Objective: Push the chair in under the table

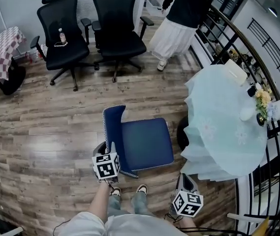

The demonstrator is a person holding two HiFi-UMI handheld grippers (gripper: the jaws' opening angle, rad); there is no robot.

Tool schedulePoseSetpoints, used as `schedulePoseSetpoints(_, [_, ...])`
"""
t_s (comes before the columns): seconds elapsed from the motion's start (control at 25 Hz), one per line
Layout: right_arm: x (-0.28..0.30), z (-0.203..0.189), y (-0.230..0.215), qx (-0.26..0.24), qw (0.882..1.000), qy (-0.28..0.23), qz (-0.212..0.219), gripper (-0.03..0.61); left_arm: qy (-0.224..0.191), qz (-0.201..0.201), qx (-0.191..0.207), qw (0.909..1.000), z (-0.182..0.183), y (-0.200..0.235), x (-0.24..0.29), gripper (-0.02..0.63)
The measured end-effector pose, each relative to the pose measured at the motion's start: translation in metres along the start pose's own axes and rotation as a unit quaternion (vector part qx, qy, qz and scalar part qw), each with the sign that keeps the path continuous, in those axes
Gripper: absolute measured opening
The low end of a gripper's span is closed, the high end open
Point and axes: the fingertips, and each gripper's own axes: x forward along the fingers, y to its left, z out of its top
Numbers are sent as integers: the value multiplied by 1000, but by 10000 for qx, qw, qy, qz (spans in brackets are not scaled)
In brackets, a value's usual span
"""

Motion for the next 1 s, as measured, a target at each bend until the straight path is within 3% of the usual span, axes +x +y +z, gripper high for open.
schedulePoseSetpoints(1.0, [-11,-10,-22,236,9994,-92,-216,17,94,68,24,9999,-3,-11,-1,97])
